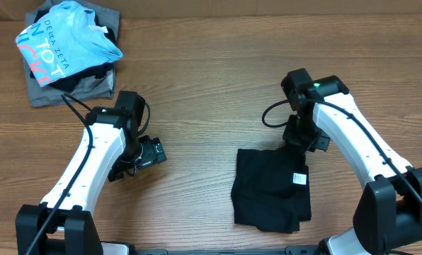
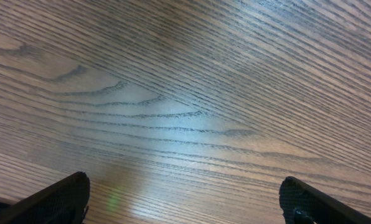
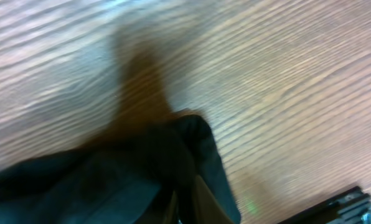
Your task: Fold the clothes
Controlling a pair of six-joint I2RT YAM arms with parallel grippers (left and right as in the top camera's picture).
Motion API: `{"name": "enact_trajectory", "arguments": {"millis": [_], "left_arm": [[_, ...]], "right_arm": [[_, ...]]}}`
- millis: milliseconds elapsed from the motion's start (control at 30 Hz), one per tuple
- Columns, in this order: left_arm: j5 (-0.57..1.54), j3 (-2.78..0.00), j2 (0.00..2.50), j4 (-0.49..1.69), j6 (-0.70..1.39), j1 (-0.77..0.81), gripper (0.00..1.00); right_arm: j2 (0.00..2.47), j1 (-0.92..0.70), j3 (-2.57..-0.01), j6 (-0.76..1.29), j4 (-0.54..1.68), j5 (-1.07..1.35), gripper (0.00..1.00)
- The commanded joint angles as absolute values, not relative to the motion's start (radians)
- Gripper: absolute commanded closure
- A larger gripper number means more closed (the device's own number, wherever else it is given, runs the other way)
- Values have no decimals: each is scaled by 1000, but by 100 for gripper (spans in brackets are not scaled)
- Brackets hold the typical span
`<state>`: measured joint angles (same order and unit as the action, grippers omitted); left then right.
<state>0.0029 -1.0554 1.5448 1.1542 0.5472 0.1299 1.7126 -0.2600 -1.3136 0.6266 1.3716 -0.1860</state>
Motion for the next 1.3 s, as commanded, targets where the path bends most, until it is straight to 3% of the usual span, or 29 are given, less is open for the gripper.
{"name": "enact_trajectory", "arguments": {"millis": [0,33,67,267,400,500,633,800,833,867,967,1267], "left_arm": [[0,-1053,1545,1154,531,125,0],[0,-1053,1545,1154,531,125,0],[-1,-1053,1544,1154,531,125,0],[0,-1053,1545,1154,531,125,0],[-1,-1053,1545,1154,531,125,0],[-1,-1053,1545,1155,531,125,0],[0,-1053,1545,1143,532,125,0],[1,-1053,1545,1144,532,125,0],[1,-1053,1545,1147,532,125,0],[0,-1053,1545,1151,531,125,0],[0,-1053,1545,1151,531,125,0],[0,-1053,1545,1147,531,126,0]], "right_arm": [[1711,-242,-1303,687,1389,-205,52],[1711,-240,-1303,698,1401,-207,23],[1710,-237,-1303,721,1417,-212,13],[1642,-223,-1343,809,1507,-228,9],[1515,-223,-1380,806,1552,-228,0],[1421,-223,-1381,749,1571,-158,0],[1327,-268,-1343,522,1601,40,1],[1314,-341,-1229,524,1584,76,5],[1314,-356,-1192,524,1568,97,9],[1314,-382,-1129,524,1537,121,20],[1314,-411,-1029,541,1497,126,32],[1314,-413,-974,580,1482,208,33]]}}
